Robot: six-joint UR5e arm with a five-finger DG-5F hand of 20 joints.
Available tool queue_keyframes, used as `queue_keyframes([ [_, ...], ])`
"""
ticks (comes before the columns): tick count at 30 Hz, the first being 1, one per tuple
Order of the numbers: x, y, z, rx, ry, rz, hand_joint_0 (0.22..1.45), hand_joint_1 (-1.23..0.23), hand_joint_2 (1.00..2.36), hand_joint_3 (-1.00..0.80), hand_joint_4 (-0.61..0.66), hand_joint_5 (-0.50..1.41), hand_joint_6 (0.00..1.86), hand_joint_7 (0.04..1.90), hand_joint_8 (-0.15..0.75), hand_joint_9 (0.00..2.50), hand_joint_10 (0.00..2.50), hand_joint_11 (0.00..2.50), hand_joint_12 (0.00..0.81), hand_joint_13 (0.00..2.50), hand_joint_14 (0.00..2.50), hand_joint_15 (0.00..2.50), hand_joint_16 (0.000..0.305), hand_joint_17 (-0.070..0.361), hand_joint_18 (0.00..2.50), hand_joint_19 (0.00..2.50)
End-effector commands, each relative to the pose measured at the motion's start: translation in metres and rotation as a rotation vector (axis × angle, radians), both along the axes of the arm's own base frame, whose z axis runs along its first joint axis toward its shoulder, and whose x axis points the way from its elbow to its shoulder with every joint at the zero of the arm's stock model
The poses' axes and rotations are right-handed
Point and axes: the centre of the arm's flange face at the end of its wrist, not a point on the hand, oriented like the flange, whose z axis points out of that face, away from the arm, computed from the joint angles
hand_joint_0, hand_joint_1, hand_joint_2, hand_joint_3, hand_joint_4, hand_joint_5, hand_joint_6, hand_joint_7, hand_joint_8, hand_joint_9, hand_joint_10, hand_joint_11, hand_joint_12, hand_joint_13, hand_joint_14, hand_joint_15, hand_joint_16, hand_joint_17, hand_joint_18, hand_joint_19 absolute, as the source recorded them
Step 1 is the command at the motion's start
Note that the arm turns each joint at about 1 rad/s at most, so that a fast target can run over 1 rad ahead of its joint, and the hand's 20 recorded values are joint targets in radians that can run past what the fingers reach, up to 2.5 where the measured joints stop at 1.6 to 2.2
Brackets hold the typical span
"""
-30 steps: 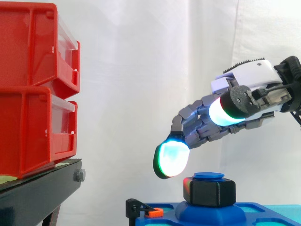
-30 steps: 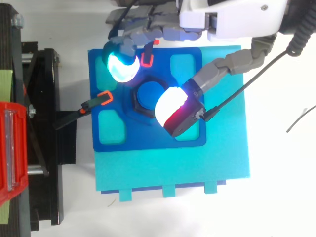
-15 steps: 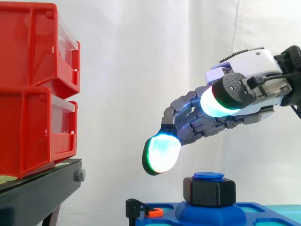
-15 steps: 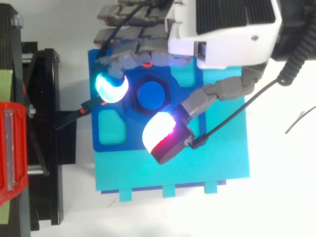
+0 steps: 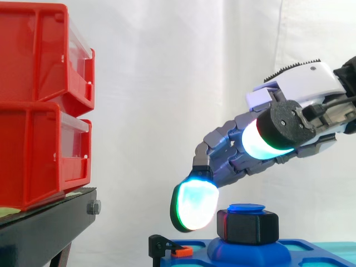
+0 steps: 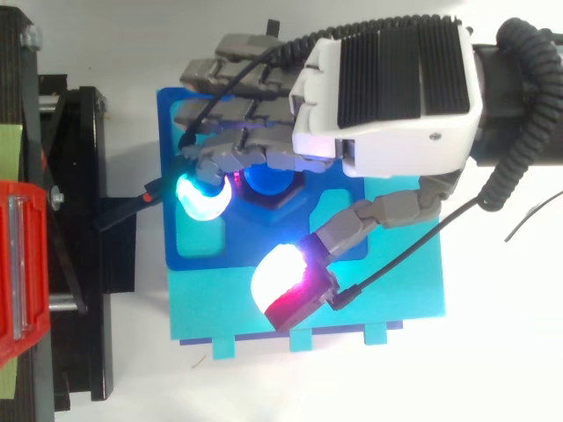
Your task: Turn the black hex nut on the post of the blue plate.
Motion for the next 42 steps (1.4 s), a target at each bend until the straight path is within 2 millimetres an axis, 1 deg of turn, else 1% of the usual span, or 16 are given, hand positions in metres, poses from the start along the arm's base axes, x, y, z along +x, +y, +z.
queue_keyframes([
  [1, -0.001, 0.003, -0.002, 0.0, 0.007, 0.002, 0.48, -0.38, 1.0, -0.5, 0.2, -0.21, 0.5, 0.83, 0.248, 0.23, 0.0, 0.0, 0.373, 0.01, 0.0, 0.0, 0.058, 0.13, 0.0, 0.07],
  [12, -0.002, 0.003, -0.003, 0.0, 0.014, 0.002, 0.47, -0.37, 1.0, -0.5, 0.2, -0.21, 0.5, 0.83, 0.25, 0.23, 0.0, 0.0, 0.374, 0.01, 0.0, 0.0, 0.058, 0.13, 0.0, 0.08],
  [17, -0.003, -0.002, -0.004, 0.0, 0.021, 0.0, 0.47, -0.37, 1.0, -0.5, 0.19, -0.21, 0.5, 0.83, 0.25, 0.23, 0.0, 0.0, 0.375, 0.01, 0.0, 0.0, 0.058, 0.13, 0.0, 0.07],
  [21, -0.005, -0.01, -0.004, 0.002, 0.024, -0.001, 0.47, -0.37, 1.0, -0.5, 0.2, -0.21, 0.5, 0.83, 0.25, 0.23, 0.0, 0.0, 0.374, 0.01, 0.0, 0.0, 0.058, 0.13, 0.0, 0.07],
  [24, -0.005, -0.012, -0.004, 0.003, 0.024, 0.0, 0.47, -0.37, 1.0, -0.5, 0.19, -0.21, 0.5, 0.83, 0.25, 0.23, 0.0, 0.0, 0.375, 0.01, 0.0, 0.0, 0.058, 0.13, 0.0, 0.08],
  [26, -0.007, -0.019, -0.003, 0.002, 0.022, 0.003, 0.47, -0.38, 1.0, -0.5, 0.19, -0.21, 0.5, 0.83, 0.25, 0.23, 0.0, 0.0, 0.375, 0.01, 0.0, 0.0, 0.058, 0.13, 0.0, 0.07],
  [30, -0.008, -0.025, -0.003, 0.002, 0.022, 0.004, 0.47, -0.38, 1.0, -0.5, 0.19, -0.21, 0.5, 0.83, 0.25, 0.23, 0.0, 0.0, 0.375, 0.01, 0.0, 0.0, 0.058, 0.13, 0.0, 0.07],
  [36, -0.011, -0.033, -0.011, 0.005, 0.027, 0.01, 0.47, -0.38, 1.0, -0.5, 0.19, -0.21, 0.5, 0.83, 0.249, 0.23, 0.0, 0.0, 0.375, 0.01, 0.0, 0.0, 0.058, 0.13, 0.0, 0.07],
  [42, -0.013, -0.043, -0.011, 0.008, 0.025, 0.017, 0.47, -0.38, 1.0, -0.5, 0.2, -0.21, 0.5, 0.83, 0.249, 0.23, 0.0, 0.0, 0.375, 0.01, 0.0, 0.0, 0.058, 0.13, 0.0, 0.08],
])
